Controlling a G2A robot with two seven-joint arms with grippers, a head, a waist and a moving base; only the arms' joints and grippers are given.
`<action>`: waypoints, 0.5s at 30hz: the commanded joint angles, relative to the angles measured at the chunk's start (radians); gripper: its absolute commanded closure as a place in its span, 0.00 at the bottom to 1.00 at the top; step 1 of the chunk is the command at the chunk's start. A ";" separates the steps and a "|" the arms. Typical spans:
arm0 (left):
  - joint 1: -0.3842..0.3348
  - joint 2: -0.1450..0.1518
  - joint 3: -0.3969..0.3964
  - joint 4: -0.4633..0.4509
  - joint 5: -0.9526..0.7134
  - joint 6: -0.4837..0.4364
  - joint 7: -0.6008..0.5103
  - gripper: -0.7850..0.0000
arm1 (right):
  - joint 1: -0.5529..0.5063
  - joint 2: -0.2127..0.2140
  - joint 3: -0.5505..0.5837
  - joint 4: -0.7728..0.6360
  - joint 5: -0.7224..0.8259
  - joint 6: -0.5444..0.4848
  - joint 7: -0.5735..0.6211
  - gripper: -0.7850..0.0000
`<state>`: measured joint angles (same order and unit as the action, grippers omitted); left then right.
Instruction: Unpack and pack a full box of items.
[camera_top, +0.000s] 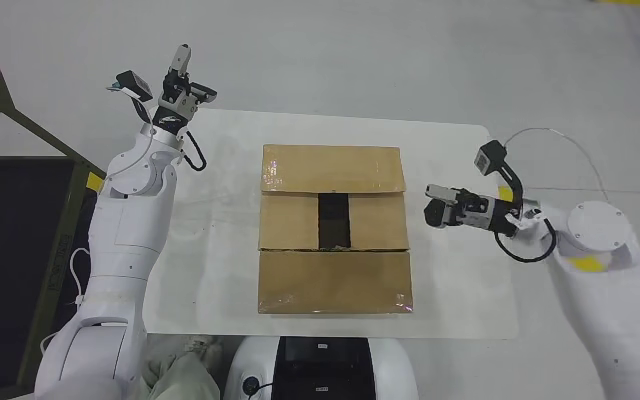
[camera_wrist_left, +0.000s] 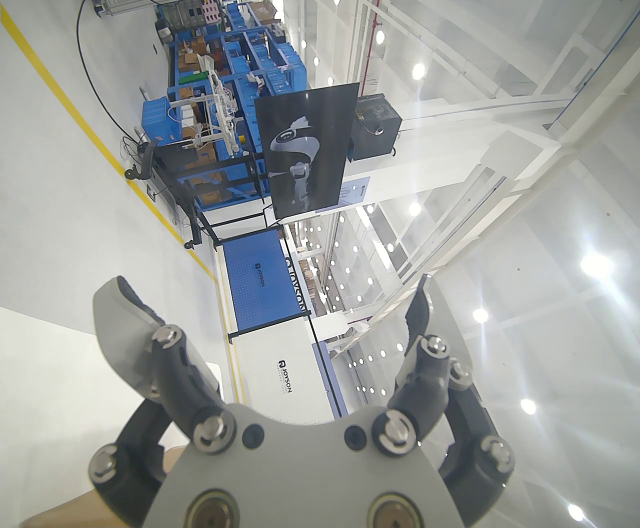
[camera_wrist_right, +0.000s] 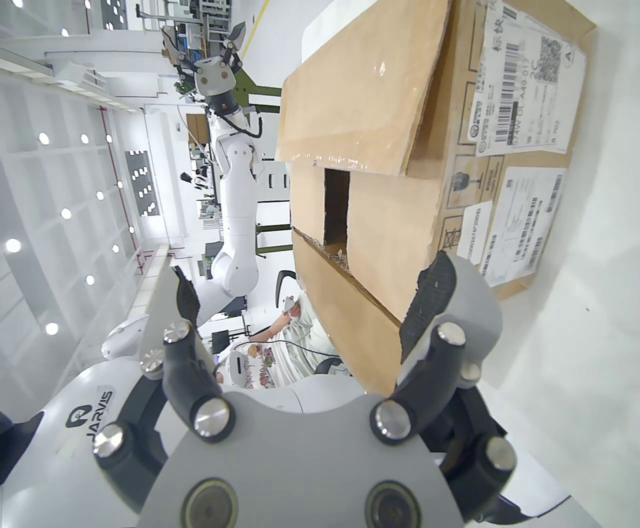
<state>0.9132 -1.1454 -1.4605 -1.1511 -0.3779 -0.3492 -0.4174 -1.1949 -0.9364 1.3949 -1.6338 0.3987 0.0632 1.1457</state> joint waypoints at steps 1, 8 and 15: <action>0.000 0.000 0.000 0.000 0.000 0.000 0.000 0.00 | 0.020 -0.005 -0.021 0.042 0.030 -0.008 0.001 0.00; 0.000 0.000 0.000 0.000 0.000 0.000 0.000 0.00 | 0.095 -0.026 -0.099 0.165 0.114 -0.036 0.009 0.00; 0.000 0.000 0.000 0.000 0.000 0.000 0.000 0.00 | 0.165 -0.045 -0.166 0.252 0.146 -0.051 0.008 0.00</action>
<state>0.9132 -1.1454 -1.4605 -1.1511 -0.3779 -0.3492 -0.4174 -1.0382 -0.9794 1.2364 -1.3899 0.5423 0.0135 1.1536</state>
